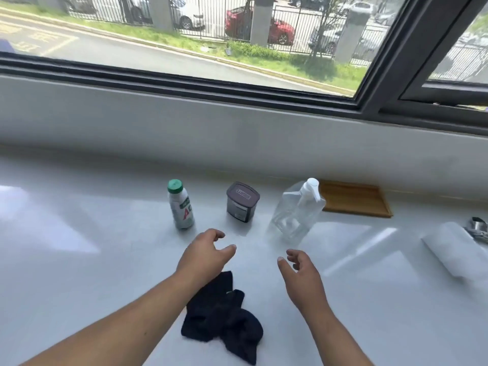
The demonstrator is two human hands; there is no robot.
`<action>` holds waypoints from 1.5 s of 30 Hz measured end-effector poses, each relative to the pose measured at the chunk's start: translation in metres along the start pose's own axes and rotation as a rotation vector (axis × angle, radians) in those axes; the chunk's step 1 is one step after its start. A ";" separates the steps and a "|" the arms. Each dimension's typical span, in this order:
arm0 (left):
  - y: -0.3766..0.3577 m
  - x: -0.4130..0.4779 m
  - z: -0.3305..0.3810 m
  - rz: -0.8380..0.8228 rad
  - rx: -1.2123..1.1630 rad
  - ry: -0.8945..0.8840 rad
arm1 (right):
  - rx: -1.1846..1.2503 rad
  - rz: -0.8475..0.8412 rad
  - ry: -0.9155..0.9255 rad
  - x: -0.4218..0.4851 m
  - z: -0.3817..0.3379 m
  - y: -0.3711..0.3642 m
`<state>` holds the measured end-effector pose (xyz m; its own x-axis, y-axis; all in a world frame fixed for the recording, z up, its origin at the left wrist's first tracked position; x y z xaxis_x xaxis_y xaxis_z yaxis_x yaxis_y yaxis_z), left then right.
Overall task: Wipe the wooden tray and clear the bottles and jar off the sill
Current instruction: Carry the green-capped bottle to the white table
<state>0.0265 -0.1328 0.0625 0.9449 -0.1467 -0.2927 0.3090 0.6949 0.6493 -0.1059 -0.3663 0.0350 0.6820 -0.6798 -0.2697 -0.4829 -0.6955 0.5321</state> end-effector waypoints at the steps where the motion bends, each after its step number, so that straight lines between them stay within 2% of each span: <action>1: 0.027 0.001 -0.012 0.046 0.001 0.010 | 0.005 -0.026 0.007 -0.011 -0.013 -0.018; 5: 0.114 0.011 -0.044 0.179 -0.007 0.058 | 0.031 -0.111 0.035 -0.038 -0.066 -0.082; 10: 0.150 0.035 -0.054 0.239 -0.003 0.067 | 0.101 -0.204 -0.014 -0.032 -0.114 -0.140; 13: 0.149 0.056 -0.058 0.238 0.002 0.079 | 0.158 -0.234 -0.065 -0.013 -0.131 -0.174; 22: 0.104 0.139 -0.068 0.160 0.039 0.104 | 0.297 -0.438 -0.392 0.049 -0.120 -0.265; 27: 0.094 0.157 -0.073 0.153 0.005 0.079 | 0.368 -0.499 -0.436 0.064 -0.116 -0.288; 31: 0.104 0.157 -0.075 0.208 -0.030 0.088 | 0.379 -0.512 -0.449 0.062 -0.123 -0.296; 38: 0.173 0.130 -0.110 0.334 -0.124 0.146 | 0.328 -0.592 -0.424 0.016 -0.166 -0.332; 45: 0.289 0.040 -0.193 0.507 -0.199 0.202 | 0.253 -0.767 -0.327 -0.113 -0.229 -0.395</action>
<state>0.1325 0.1981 0.1029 0.9240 0.3629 -0.1203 -0.2218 0.7652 0.6044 0.1338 0.0383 0.0389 0.6962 -0.0077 -0.7178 -0.0885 -0.9932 -0.0752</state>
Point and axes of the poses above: each hand's wrist, its own x-axis towards the middle knuckle, its own y-axis out of the back of the hand, z = x × y, the point moved 6 cm from there along x, towards the middle knuckle, and after that the axes turned 8 degrees about z, right-handed, at the moved point
